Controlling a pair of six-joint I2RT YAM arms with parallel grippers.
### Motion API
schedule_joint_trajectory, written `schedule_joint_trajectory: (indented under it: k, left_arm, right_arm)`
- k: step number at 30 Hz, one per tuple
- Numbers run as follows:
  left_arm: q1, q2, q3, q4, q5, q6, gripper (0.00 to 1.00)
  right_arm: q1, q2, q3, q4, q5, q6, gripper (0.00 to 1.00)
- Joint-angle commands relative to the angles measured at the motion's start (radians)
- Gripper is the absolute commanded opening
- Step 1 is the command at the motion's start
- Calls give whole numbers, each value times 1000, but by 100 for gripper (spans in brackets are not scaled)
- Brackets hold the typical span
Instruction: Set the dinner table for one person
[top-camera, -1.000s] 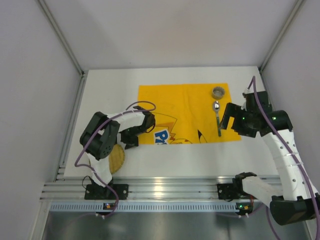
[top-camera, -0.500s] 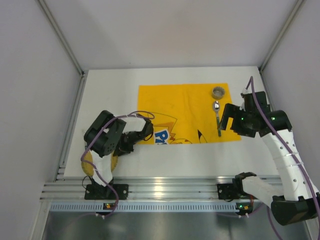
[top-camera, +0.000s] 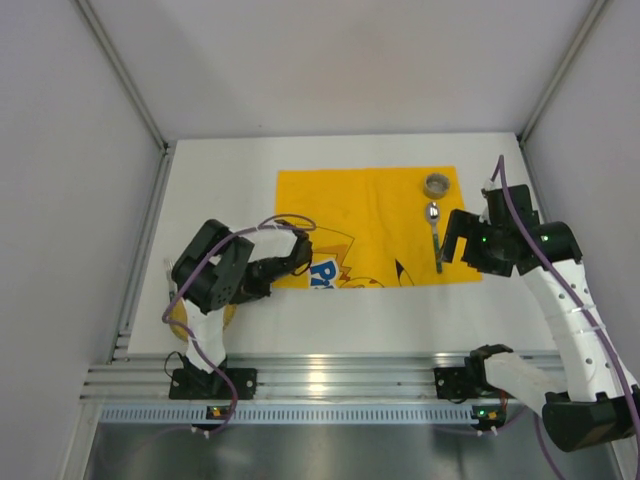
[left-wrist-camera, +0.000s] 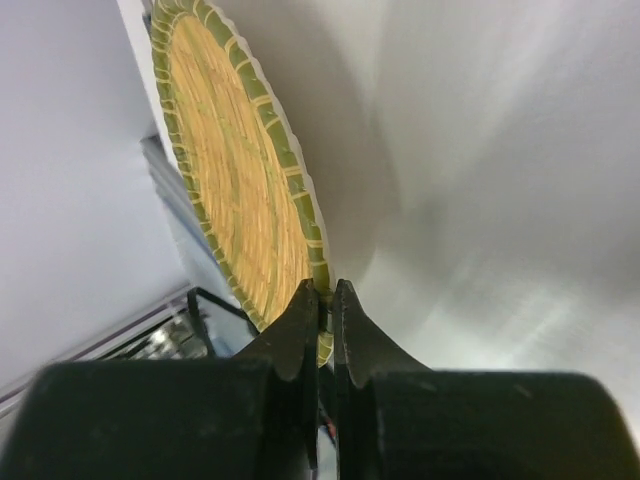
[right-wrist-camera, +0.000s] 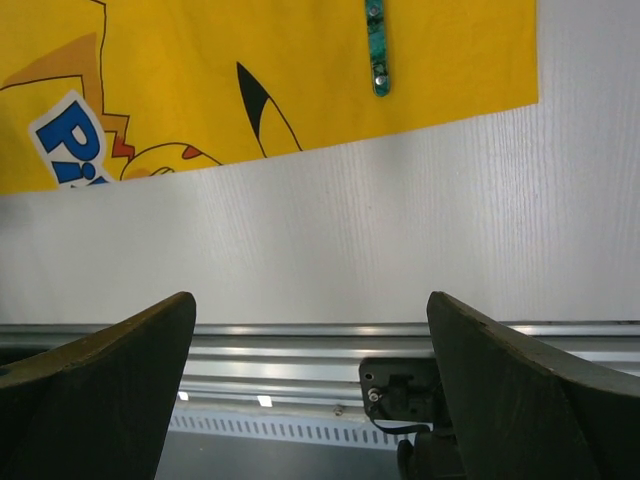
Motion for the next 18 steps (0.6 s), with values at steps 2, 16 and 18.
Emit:
schedule_joint_trajectory:
  k: [2, 16, 18]
  left_arm:
    - [-44, -45, 237, -119, -42, -11, 0]
    - [-156, 127, 986, -211, 19, 131, 0]
    - [-193, 186, 1162, -211, 36, 161, 0]
  right_arm:
    - [12, -10, 11, 35, 20, -6, 100]
    - [9, -22, 8, 30, 59, -14, 100]
    - [10, -24, 8, 26, 64, -14, 100]
